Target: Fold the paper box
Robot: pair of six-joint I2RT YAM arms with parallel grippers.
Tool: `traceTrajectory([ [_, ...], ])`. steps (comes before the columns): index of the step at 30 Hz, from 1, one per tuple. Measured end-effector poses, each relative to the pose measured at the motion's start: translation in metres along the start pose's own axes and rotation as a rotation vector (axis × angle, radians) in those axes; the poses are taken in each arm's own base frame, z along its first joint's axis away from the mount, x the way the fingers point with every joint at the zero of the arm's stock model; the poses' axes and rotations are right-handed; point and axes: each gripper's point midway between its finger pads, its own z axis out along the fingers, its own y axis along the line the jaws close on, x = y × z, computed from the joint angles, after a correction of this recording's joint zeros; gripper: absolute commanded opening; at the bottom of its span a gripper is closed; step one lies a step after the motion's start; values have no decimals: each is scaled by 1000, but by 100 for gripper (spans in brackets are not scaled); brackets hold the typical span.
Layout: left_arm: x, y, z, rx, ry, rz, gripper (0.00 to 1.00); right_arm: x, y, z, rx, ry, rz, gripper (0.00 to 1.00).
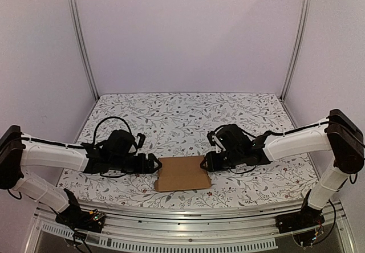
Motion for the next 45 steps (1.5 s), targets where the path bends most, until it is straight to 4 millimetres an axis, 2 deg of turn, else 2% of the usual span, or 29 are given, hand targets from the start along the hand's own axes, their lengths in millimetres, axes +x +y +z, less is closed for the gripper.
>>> traceTrajectory([
  [13,6,-3,10,27,29,-13,88,-4,-2,2,-61,-61,59,3],
  [16,8,-4,12,35,38,-20,88,-5,-3,0,-70,-73,66,0],
  [28,7,-22,16,126,53,-79,90,1,-10,-7,-78,-96,73,0],
  [36,26,-26,24,198,118,-173,89,1,-12,-9,-75,-100,75,0],
  [45,38,-36,22,301,166,-286,89,3,-14,-11,-70,-104,76,0],
])
